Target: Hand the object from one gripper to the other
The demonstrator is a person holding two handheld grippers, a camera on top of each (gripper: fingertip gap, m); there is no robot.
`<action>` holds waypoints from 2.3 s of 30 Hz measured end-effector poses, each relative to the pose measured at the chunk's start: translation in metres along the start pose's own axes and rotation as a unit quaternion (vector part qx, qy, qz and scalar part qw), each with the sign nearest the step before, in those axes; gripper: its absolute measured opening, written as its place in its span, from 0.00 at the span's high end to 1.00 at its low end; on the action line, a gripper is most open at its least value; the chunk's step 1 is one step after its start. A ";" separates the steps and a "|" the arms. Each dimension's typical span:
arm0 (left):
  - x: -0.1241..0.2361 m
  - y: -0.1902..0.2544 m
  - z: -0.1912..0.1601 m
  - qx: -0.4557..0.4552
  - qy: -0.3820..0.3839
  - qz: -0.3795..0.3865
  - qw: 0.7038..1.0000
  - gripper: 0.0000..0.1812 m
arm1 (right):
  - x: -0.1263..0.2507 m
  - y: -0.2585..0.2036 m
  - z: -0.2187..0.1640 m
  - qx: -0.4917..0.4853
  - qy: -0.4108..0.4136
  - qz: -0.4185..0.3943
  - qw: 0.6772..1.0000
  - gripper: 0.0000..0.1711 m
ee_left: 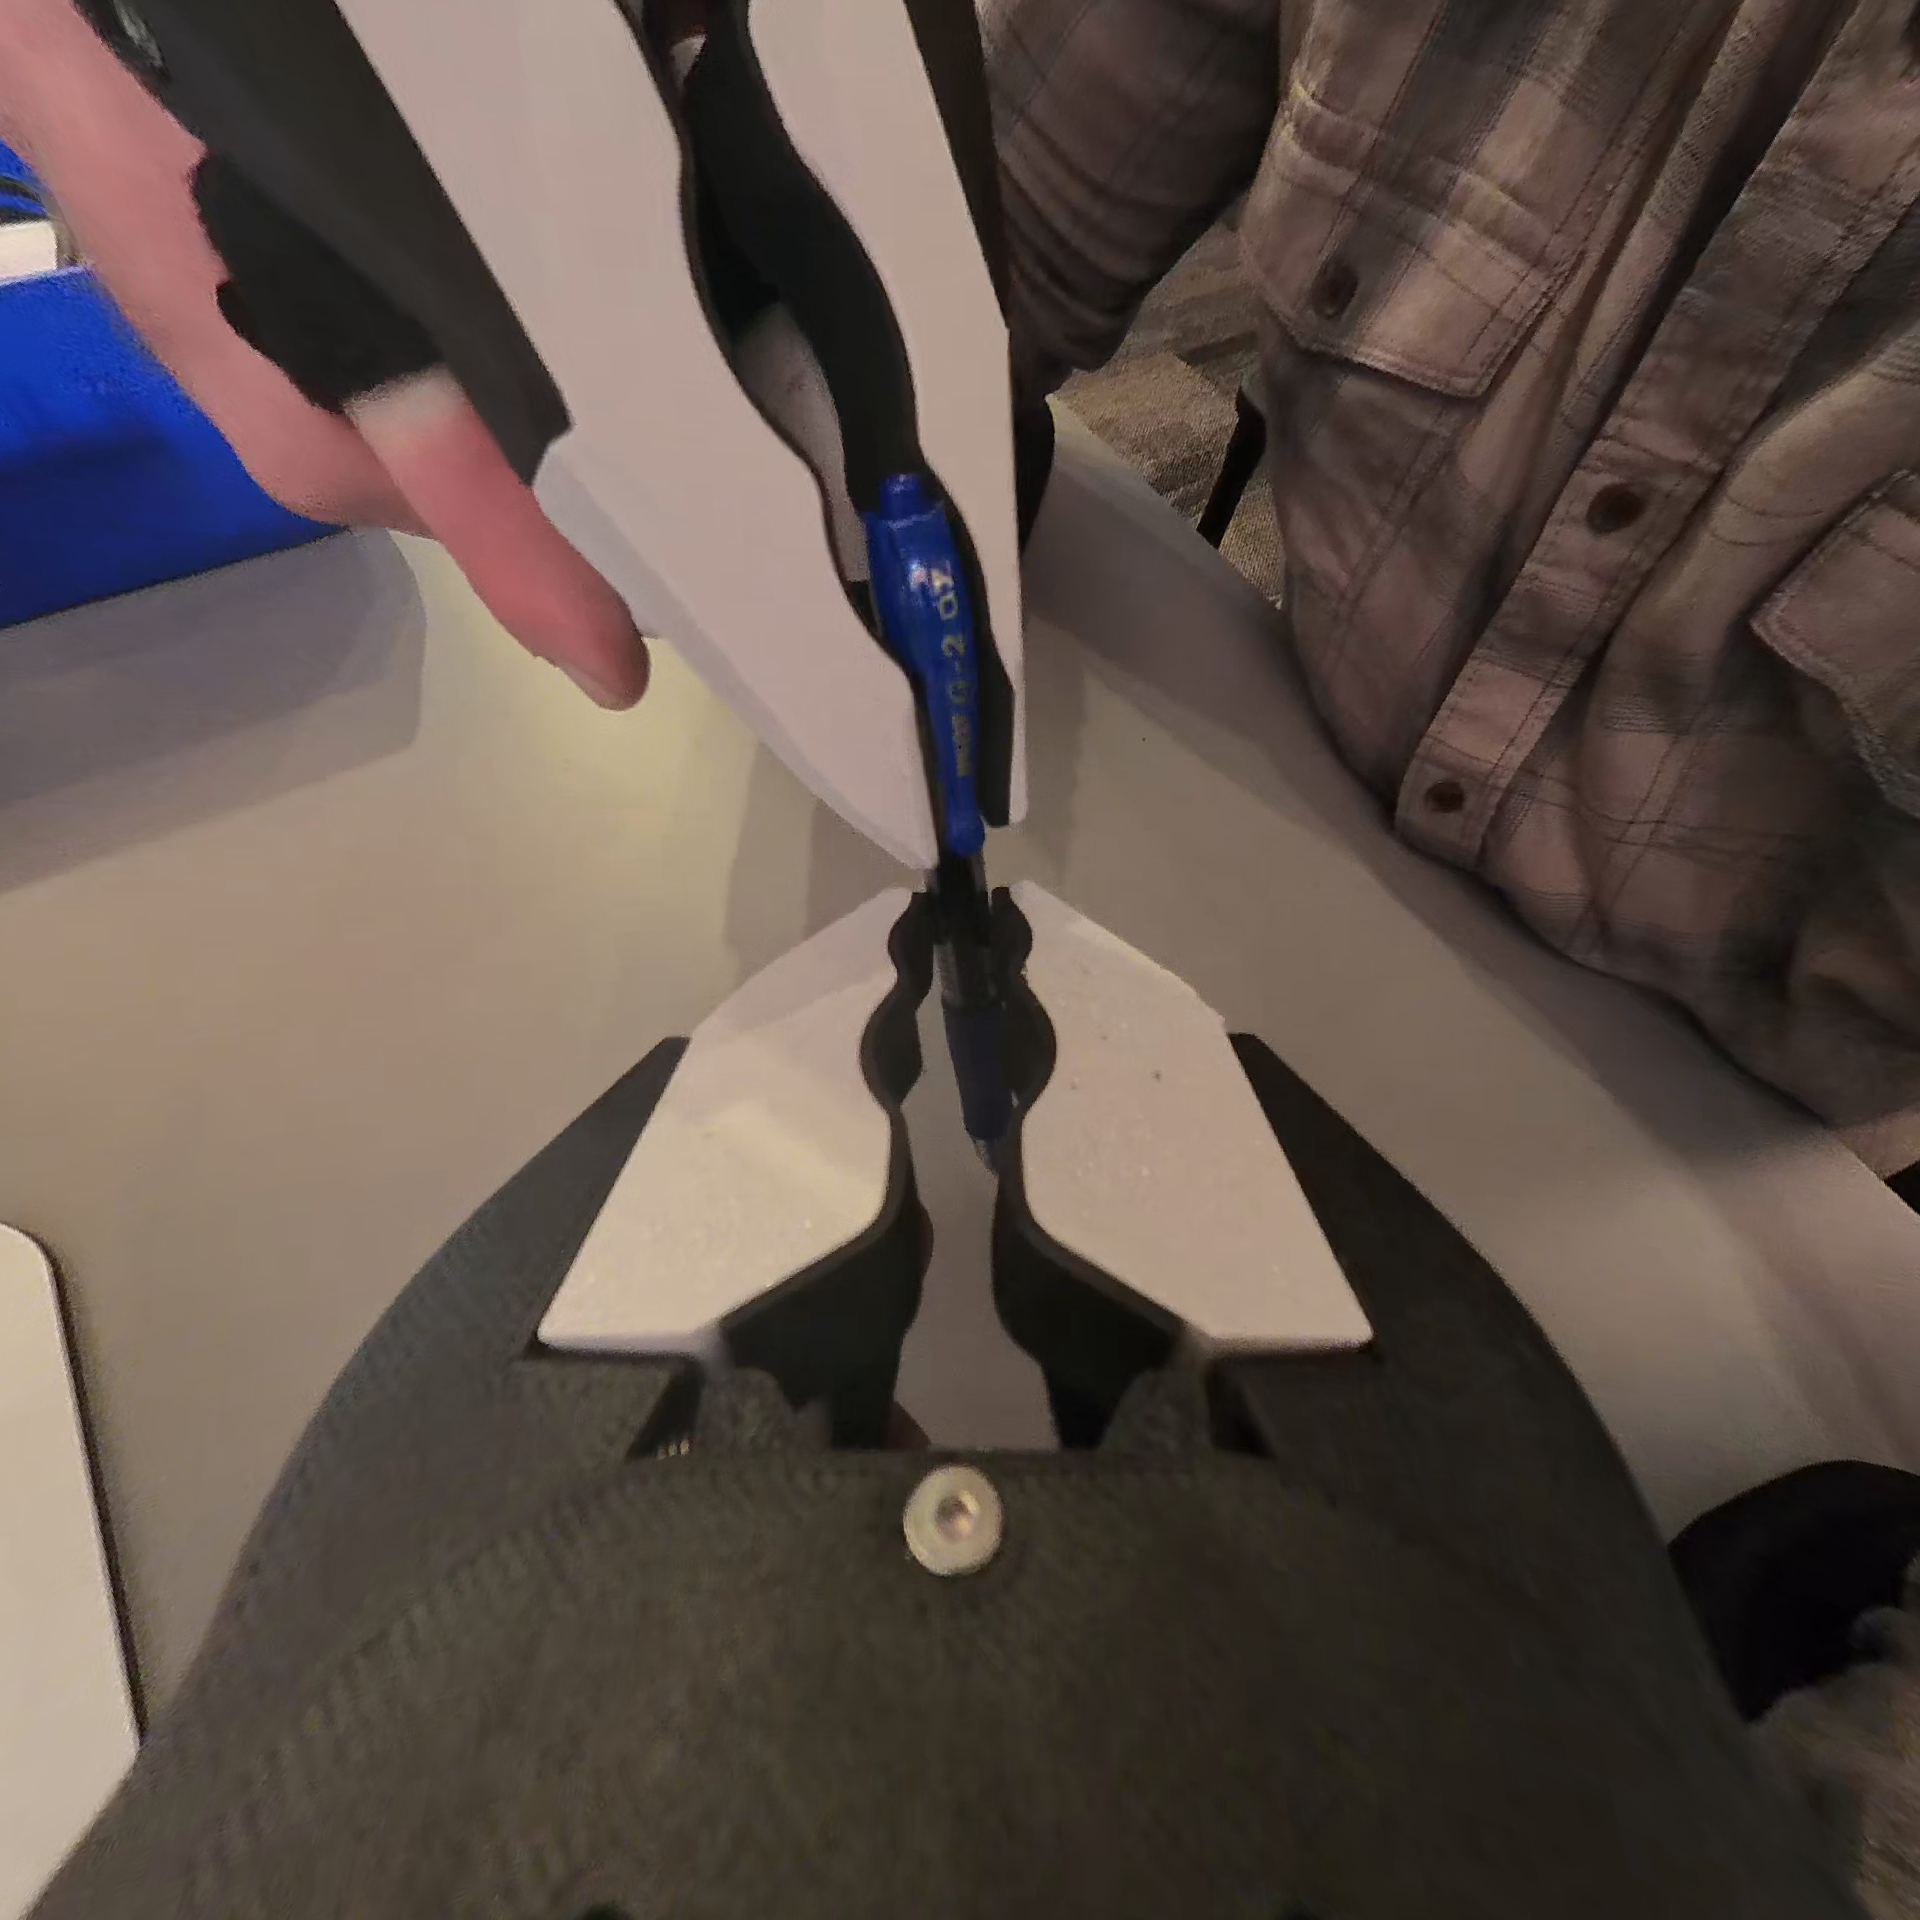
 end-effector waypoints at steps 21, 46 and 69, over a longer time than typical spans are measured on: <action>0.085 -0.055 -0.028 0.197 0.496 0.126 0.837 0.63 | 0.074 0.051 -0.013 -0.021 0.315 -0.369 0.874 0.96; 0.064 -0.024 0.010 0.085 0.544 0.350 0.758 0.92 | 0.013 0.070 -0.041 -0.257 0.634 -0.112 0.720 0.96; 0.043 -0.005 0.045 -0.038 0.002 0.448 0.893 0.93 | 0.040 0.050 -0.007 -0.058 0.351 -0.248 0.901 0.90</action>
Point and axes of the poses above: each gripper's, where its closed fingertips meet, x back along the fingers, z out of its top, y = z × x across the jaws, the point moved 10 cm from there along x, back along the fingers, and after that the axes turned 9 degrees about -y, right-handed, at the moved point
